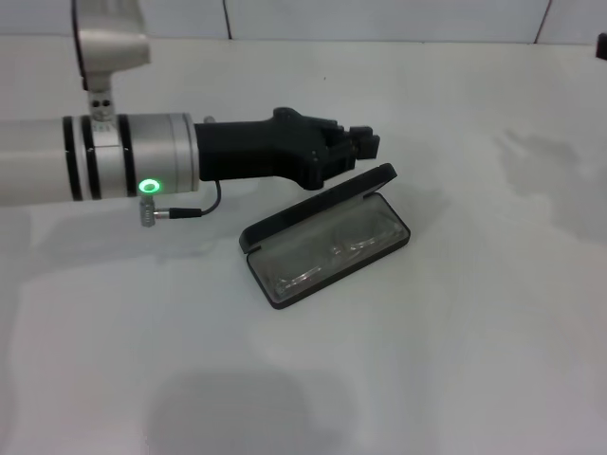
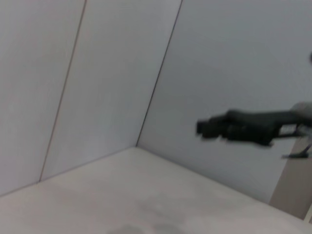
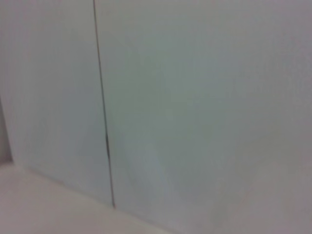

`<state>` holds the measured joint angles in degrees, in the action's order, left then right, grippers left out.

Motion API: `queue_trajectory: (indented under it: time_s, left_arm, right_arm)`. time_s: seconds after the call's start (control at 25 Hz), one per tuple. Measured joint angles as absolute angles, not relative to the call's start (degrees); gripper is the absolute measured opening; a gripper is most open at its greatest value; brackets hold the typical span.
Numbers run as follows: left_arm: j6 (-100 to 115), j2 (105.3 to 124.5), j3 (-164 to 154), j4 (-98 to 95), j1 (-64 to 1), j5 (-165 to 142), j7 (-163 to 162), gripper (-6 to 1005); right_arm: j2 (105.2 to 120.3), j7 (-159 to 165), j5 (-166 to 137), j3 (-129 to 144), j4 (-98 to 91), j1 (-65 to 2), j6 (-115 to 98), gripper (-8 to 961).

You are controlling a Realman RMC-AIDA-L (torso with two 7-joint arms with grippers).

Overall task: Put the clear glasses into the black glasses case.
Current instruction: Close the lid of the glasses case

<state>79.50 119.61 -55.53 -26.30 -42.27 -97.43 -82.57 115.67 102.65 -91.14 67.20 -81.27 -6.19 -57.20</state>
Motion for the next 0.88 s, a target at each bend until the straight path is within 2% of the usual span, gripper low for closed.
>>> queue_trajectory:
  time_s: [0.28, 0.88]
  left_arm:
    - [76.8, 119.65, -56.2, -25.2, -42.2, -97.5, -82.6, 128]
    - [71.7, 119.71, -59.3, -22.7, -41.7, -97.6, -82.3, 128]
  right_arm:
    - [115.66, 91.8, -77.1, 62.4, -70.9, -7.4, -64.1, 167]
    - [115.72, 90.8, -75.6, 61.9, -66.3, -8.8, -67.3, 177]
